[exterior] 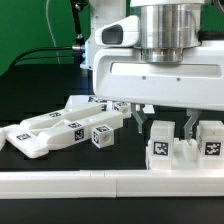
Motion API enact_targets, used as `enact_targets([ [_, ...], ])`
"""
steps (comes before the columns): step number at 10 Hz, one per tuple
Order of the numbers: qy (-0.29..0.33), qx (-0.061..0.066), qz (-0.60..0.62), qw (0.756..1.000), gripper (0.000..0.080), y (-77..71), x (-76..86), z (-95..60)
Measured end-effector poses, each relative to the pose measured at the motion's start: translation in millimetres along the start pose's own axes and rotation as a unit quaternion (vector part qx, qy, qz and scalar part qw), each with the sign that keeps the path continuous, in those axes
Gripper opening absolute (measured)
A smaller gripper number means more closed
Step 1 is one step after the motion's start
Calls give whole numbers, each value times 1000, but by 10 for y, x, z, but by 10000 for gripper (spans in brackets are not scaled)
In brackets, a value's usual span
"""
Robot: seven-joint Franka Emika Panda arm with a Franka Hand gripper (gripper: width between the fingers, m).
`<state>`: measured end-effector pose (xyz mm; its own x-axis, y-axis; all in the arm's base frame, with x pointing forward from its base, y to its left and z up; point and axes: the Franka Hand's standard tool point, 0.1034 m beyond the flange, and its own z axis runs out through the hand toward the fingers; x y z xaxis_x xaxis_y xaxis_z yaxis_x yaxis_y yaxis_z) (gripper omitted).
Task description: Assemble chair
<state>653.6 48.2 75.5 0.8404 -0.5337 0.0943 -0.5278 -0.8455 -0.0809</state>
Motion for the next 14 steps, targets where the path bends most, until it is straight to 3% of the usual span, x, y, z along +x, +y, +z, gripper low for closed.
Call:
enact_targets([
  [1,0,-1,41,999,286,17,4,3],
  [4,-4,-3,154,988,287,57,31,-1],
  [7,-14,-9,410,912,287,25,-11,9],
  [10,-25,-2,550,835,287,51,-13,13],
  [13,-25,-6,575,818,288,66,-18,16],
  [14,-25,-5,573,819,515,63,-16,13],
])
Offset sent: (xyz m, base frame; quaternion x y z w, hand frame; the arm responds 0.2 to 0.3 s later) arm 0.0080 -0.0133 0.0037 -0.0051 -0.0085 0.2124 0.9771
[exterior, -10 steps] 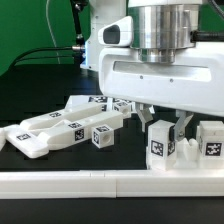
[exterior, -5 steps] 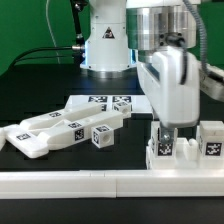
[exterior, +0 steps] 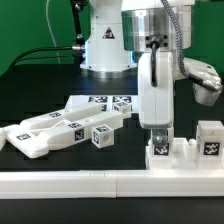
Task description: Assemble chair
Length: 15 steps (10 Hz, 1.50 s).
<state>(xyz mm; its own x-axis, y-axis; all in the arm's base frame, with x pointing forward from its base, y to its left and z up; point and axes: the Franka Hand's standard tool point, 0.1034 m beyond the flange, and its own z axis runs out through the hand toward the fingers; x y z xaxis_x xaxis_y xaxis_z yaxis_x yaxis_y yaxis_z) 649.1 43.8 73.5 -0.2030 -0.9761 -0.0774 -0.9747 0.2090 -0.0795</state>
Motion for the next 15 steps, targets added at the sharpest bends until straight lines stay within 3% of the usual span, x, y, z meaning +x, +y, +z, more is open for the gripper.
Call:
enact_targets([
  [1,-2,-5,-19,1000,515,0,-16,-47],
  [2,-5,1,-47,999,621,-43,-32,-165],
  [3,-4,6,-84,996,642,-83,-26,-296],
  [4,-4,22,-81,996,642,-121,-16,-322],
  [8,-3,19,-87,996,649,-107,-14,-294],
  [10,0,28,-152,988,649,-121,-1,-318],
  [11,3,34,-212,977,649,-65,-4,-311],
  [13,8,31,-325,945,649,150,-129,-361],
  [14,20,49,-364,930,649,182,-165,-362],
  [15,26,53,-364,930,649,246,-154,-306],
])
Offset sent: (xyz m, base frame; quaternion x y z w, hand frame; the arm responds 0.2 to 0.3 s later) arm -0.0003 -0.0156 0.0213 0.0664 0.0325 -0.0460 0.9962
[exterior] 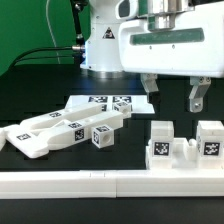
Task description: Assemble chair
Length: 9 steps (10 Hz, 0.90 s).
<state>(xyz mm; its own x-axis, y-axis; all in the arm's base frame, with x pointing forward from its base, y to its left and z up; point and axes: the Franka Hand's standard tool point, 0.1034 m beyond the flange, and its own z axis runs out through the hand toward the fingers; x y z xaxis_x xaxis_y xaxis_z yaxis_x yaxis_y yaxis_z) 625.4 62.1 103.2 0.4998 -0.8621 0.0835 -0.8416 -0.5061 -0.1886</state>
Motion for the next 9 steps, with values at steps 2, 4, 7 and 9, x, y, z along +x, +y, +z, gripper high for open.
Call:
enact_targets([
  [2,0,0,-85,996,649,-5,27,-10],
  [4,1,1,-160,987,649,0,33,-8],
  [7,8,1,-294,956,649,300,23,86],
  [9,6,-1,-340,941,649,315,-32,109],
])
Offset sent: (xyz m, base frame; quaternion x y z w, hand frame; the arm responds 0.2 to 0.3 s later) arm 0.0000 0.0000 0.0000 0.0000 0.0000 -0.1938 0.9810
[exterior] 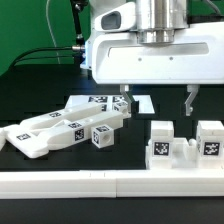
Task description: Assemble chair
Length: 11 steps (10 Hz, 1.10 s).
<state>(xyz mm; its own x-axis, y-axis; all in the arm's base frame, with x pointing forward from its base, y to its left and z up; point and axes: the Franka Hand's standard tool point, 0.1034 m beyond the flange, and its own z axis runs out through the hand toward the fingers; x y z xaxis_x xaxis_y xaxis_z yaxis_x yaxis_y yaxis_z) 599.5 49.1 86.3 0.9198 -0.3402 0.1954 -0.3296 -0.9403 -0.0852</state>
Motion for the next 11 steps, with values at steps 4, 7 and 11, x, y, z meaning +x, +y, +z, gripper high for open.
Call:
enact_targets([
  [4,-1,-10,-229,973,649,68,-28,140],
  [7,-8,-3,-316,949,649,120,-35,220],
  [11,-28,0,-250,968,649,182,111,305],
])
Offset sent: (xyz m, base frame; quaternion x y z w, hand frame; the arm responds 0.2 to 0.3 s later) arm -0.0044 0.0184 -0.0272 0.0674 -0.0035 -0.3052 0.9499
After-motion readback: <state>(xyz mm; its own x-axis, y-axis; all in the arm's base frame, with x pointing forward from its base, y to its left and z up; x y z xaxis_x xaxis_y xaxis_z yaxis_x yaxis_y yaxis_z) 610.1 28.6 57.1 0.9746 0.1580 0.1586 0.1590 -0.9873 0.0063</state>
